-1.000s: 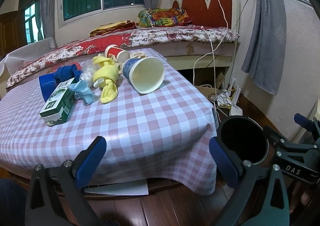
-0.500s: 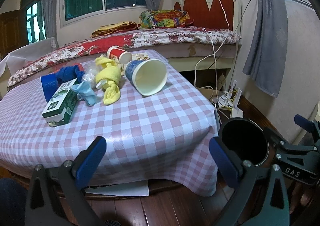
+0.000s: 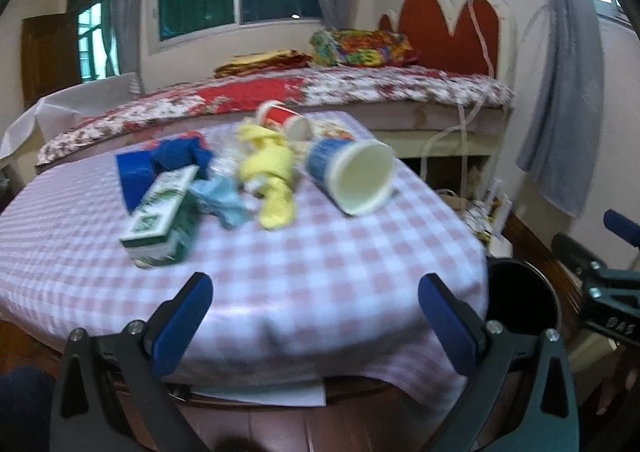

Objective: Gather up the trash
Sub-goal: 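Grasp the green-white milk carton with the left tool while the right grasps the blue-white paper cup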

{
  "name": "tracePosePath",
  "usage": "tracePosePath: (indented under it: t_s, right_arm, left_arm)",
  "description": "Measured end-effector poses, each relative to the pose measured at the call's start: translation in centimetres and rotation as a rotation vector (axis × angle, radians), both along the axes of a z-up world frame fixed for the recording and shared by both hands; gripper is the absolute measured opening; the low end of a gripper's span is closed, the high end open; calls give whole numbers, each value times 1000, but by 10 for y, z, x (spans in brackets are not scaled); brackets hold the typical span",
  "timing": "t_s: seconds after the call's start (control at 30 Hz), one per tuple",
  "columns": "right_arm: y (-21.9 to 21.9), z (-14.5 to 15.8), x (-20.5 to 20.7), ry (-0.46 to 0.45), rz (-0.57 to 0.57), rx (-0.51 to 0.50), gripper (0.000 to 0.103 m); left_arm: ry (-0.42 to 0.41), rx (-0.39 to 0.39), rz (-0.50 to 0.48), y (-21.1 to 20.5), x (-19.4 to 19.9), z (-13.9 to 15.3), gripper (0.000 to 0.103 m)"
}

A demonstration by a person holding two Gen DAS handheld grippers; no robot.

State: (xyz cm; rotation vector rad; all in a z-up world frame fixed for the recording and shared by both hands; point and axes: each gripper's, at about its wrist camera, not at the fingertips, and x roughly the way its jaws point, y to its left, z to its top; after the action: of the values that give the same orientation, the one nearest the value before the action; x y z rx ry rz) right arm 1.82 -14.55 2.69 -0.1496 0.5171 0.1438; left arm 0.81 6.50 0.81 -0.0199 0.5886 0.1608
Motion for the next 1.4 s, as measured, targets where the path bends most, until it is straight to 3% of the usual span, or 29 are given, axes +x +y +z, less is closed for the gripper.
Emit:
tracePosePath:
  t_s: [0.23,0.37,0.6,0.73,0.9,1.27,1.4]
  right_arm:
    - [47,5,28,30,181,27,103]
    - [77,5,44,37,261,11,103]
    - [105,2,82,69,302,12,102]
    - [115,-3,102,106,314,16,91]
    - [122,-7,118,128,329,18,86]
    - [130,-19,140,195,356,13,51]
    - [131,-21,141,221,368,18,14]
  left_arm:
    - [14,44,131,56,21,0,103]
    - [-8,27,188,86,22,1,103]
    - [40,16,213,117,48,-5,103]
    - [82,10,217,123,59,-10,103]
    - [78,0,214,125,64,-12,103]
    - [79,-22,252,136,72,-14,103]
    - [80,-62,238,145,69,-16,102]
